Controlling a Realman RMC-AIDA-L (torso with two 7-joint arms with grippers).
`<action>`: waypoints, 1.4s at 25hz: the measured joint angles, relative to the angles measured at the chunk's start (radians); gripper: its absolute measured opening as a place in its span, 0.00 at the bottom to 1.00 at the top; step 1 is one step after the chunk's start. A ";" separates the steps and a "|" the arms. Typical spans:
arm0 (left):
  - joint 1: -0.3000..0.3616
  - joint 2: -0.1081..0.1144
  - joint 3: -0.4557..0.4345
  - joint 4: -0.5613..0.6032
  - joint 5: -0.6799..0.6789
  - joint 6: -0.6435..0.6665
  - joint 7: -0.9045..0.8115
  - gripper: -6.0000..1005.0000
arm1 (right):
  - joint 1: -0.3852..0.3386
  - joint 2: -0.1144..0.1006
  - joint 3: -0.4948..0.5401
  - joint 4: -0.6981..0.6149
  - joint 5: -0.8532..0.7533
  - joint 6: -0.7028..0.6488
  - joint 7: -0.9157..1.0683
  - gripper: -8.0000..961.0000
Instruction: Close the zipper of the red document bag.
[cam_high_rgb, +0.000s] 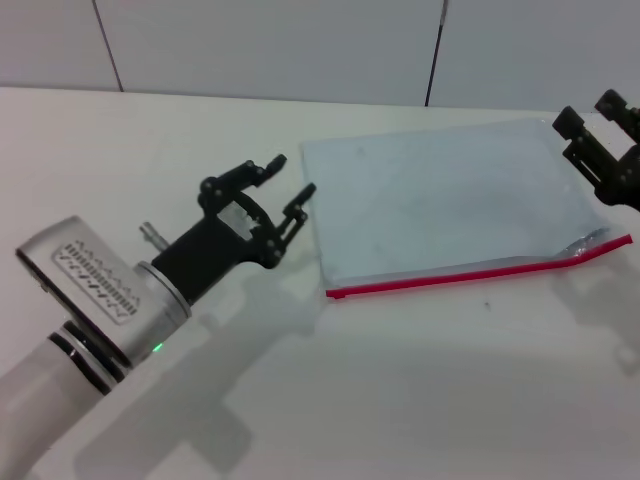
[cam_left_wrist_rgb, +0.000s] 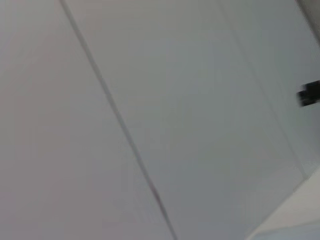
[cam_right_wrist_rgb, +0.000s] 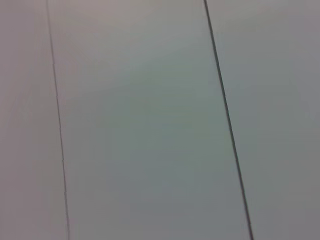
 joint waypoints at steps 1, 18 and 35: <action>0.002 0.000 0.000 0.000 -0.016 0.004 -0.008 0.41 | -0.010 0.001 0.012 0.016 0.000 -0.005 -0.039 0.57; 0.061 0.010 -0.001 0.111 -0.192 0.164 -0.342 0.42 | -0.135 0.008 0.121 0.157 0.129 -0.053 -0.260 0.88; 0.142 0.010 0.003 0.152 -0.274 0.443 -0.451 0.42 | -0.155 0.011 0.090 0.182 0.118 -0.131 -0.271 0.88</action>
